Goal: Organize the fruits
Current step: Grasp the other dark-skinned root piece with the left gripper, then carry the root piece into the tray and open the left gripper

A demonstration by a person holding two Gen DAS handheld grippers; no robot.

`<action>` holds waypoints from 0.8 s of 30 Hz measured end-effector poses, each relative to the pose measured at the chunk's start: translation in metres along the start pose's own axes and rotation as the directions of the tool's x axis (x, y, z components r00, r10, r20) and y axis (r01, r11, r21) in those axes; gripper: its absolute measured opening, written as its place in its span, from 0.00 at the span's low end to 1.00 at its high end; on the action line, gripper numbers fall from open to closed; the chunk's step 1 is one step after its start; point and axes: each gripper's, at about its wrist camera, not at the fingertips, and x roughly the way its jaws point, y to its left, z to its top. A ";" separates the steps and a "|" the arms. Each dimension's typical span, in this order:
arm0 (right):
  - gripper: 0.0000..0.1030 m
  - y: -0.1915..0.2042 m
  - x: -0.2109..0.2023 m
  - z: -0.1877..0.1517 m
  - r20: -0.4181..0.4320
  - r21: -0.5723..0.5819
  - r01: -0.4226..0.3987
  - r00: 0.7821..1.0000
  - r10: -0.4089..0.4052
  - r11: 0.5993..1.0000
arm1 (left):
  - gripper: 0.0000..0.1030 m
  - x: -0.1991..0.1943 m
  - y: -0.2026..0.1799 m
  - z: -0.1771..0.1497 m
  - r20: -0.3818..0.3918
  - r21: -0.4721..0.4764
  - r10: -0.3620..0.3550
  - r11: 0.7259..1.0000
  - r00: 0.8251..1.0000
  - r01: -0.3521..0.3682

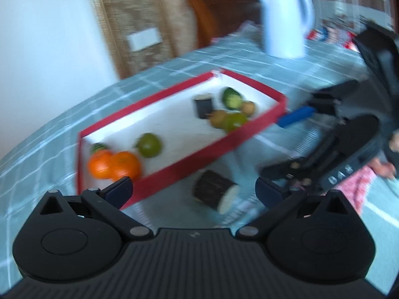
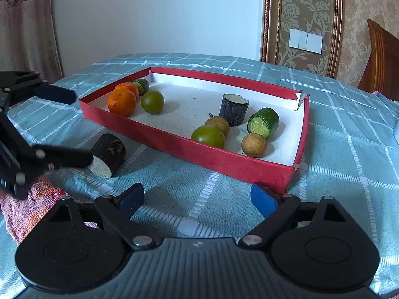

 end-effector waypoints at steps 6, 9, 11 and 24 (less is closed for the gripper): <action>0.91 0.000 0.000 0.000 -0.001 -0.002 0.001 1.000 -0.001 1.000 | 1.00 0.012 0.000 0.005 -0.018 0.051 -0.129 0.990 0.991 0.130; 0.91 0.000 0.000 -0.001 -0.001 -0.001 0.000 1.000 0.000 1.000 | 0.95 0.014 0.004 0.004 -0.020 0.052 -0.179 0.982 0.984 0.180; 0.91 0.000 0.000 0.000 -0.002 -0.004 0.001 1.000 -0.001 1.000 | 0.82 0.017 0.007 0.002 -0.040 0.050 -0.208 0.977 0.977 0.210; 0.93 0.000 0.001 0.001 -0.008 -0.001 0.004 1.000 -0.004 1.000 | 0.39 0.016 0.006 -0.006 -0.012 0.026 -0.180 0.983 0.984 0.180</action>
